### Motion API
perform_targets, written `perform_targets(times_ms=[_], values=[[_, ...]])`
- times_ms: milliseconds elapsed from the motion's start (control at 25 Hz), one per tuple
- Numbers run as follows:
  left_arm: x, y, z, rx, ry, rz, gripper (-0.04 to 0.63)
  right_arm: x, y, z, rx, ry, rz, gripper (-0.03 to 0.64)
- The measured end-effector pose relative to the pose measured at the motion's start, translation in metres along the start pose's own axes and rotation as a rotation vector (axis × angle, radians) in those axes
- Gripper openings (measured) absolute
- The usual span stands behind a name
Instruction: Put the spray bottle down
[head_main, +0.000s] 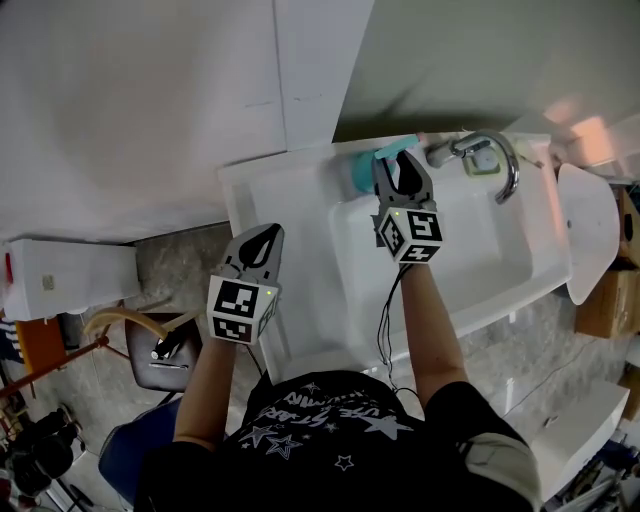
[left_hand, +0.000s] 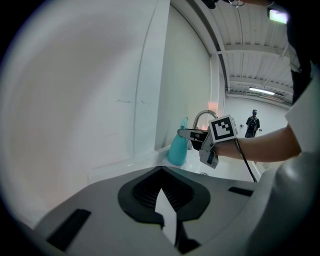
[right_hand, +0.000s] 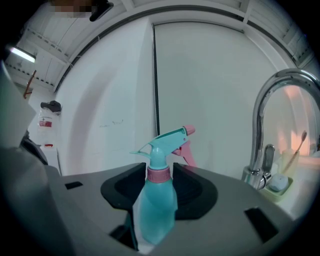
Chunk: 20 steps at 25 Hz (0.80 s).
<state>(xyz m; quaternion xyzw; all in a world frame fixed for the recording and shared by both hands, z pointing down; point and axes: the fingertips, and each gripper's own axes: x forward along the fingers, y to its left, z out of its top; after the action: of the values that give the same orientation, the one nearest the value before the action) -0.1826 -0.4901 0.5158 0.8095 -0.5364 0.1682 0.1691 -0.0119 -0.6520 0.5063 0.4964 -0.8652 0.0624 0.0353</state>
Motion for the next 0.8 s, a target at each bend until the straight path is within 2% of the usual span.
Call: perform_targets(times_ms=[80, 200, 520, 800], values=[[-0.001, -0.002, 0.002, -0.005, -0.004, 0.0, 0.015, -0.001, 0.0, -0.007, 0.002, 0.043, 0.01, 0.217], [-0.006, -0.005, 0.003, 0.0, -0.009, 0.005, 0.015, -0.007, 0.002, -0.013, -0.003, 0.077, 0.013, 0.245], [-0.034, -0.026, 0.002, -0.004, -0.031, 0.017, 0.015, -0.049, 0.014, -0.001, -0.002, 0.075, 0.018, 0.249], [-0.071, -0.068, 0.0, 0.0, -0.055, 0.022, 0.015, -0.114, 0.033, 0.005, 0.007, 0.1, 0.049, 0.247]])
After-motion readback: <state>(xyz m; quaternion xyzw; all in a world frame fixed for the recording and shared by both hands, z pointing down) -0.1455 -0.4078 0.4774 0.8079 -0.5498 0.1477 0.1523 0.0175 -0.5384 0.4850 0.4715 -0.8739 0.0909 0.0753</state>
